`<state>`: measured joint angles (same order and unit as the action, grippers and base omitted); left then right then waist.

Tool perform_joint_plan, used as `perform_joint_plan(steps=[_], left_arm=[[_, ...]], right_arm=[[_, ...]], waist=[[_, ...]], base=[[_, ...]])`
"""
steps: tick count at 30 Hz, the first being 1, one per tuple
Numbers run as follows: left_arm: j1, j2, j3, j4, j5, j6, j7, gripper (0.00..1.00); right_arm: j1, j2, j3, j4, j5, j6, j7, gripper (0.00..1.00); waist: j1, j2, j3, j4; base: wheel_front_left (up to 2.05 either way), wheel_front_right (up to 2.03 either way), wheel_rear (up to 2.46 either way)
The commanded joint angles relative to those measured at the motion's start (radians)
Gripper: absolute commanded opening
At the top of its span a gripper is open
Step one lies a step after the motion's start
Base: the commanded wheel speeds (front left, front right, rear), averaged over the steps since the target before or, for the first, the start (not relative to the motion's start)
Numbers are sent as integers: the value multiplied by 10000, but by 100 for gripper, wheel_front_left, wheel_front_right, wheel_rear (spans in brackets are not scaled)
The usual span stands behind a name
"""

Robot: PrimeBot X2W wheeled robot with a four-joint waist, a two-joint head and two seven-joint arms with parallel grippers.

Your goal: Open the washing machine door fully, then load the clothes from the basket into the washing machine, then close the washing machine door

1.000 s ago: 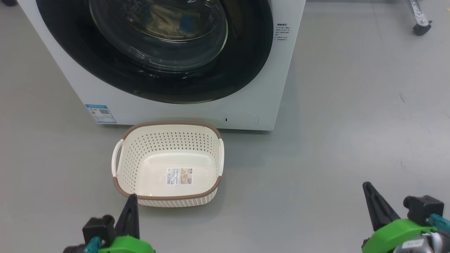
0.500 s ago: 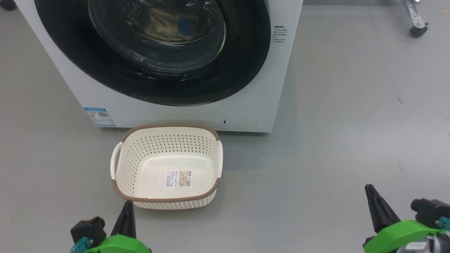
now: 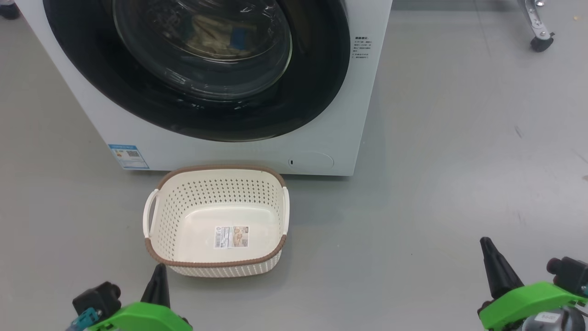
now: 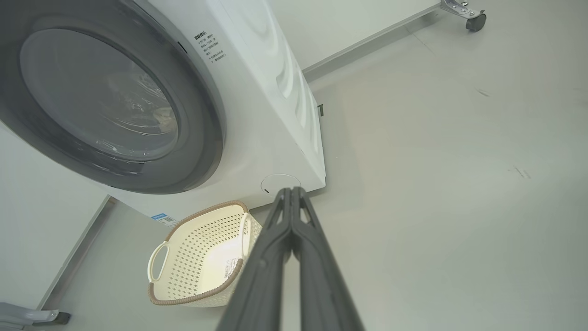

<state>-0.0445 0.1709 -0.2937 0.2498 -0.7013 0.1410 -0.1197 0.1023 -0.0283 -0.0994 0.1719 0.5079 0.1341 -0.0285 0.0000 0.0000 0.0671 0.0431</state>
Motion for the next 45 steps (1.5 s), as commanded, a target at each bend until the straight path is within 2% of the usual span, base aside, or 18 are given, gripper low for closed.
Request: perform_joint_plan(steps=[1, 45], left_arm=[[-433, 29, 285, -266, -255, -78, 71, 0], [-512, -451, 1905, -178, -4406, -1291, 1012, 0]], right_arm=[[-518, -150, 18, -262, 339, -9, 53, 0], [-1235, -264, 57, 187, 5334, -20, 589, 0]], waist=[[0, 0, -10, -7], [0, 0, -299, -202]], base=[[0, 0, 0], [0, 0, 0]])
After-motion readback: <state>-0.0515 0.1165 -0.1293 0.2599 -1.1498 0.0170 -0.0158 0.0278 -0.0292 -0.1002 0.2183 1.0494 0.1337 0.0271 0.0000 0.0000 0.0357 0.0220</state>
